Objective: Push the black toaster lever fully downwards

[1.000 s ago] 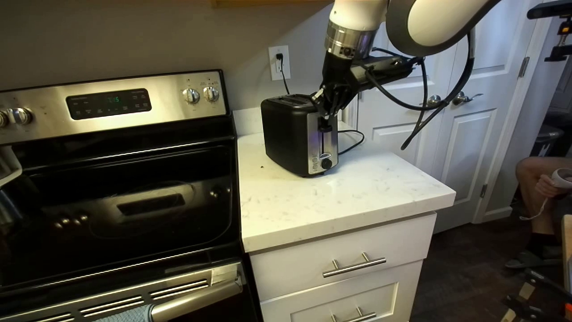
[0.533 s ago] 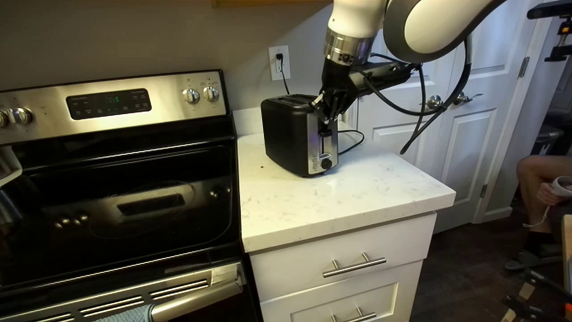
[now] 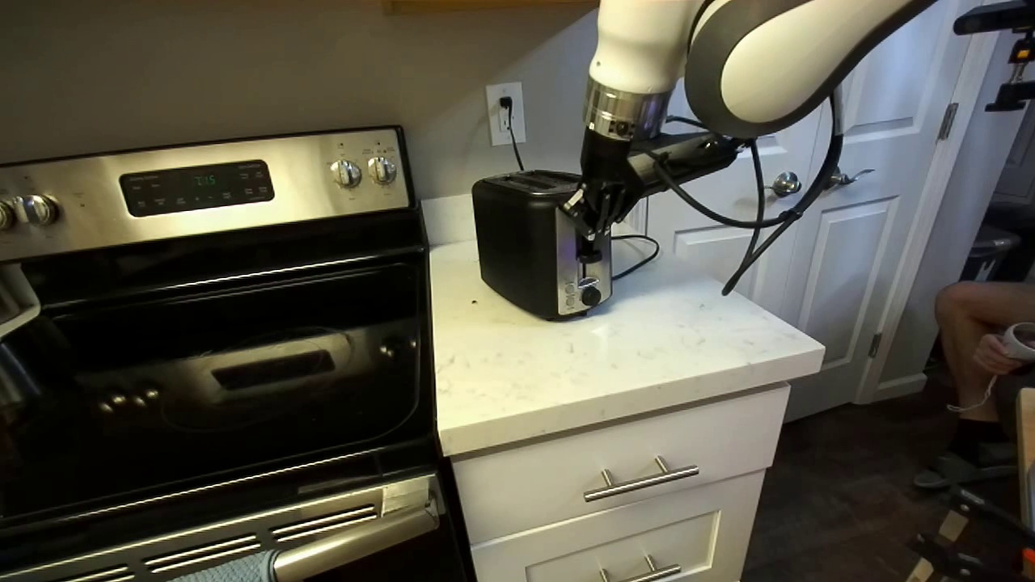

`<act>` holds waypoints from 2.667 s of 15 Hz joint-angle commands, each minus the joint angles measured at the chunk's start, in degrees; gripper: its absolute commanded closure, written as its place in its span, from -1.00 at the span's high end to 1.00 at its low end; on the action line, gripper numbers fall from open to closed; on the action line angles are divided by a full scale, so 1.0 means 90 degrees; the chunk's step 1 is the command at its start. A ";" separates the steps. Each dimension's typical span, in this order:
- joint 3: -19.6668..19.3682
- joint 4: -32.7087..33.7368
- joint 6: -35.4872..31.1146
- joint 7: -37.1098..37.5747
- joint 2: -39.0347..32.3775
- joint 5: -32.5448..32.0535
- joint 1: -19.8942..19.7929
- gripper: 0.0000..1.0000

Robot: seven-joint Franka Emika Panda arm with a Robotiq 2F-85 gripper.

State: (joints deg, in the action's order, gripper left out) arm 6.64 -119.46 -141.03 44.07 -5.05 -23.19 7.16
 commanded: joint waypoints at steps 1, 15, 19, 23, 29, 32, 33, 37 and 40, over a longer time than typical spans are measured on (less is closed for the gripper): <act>-0.0092 0.0003 0.0003 -0.0026 0.0003 0.0016 0.0089 -0.98; -0.0141 -0.0166 -0.0273 -0.0029 -0.0056 0.0013 0.0096 -1.00; -0.0179 -0.0231 -0.0411 -0.0010 -0.0151 -0.0027 0.0078 -1.00; -0.0257 -0.0337 -0.0646 0.0015 -0.0357 -0.0056 0.0079 -1.00; -0.0319 -0.0427 -0.0951 0.0023 -0.0479 -0.0097 0.0093 -1.00; -0.0380 -0.0456 -0.1222 0.0069 -0.0595 -0.0172 0.0074 -1.00; -0.0396 -0.0477 -0.1354 0.0038 -0.0659 -0.0142 0.0060 -1.00; -0.0459 -0.0536 -0.1739 0.0052 -0.0832 -0.0142 0.0085 -1.00; -0.0502 -0.0526 -0.1702 0.0131 -0.0793 -0.0214 0.0119 -1.00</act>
State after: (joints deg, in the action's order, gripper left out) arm 3.76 -123.98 -152.85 44.07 -6.88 -23.38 7.85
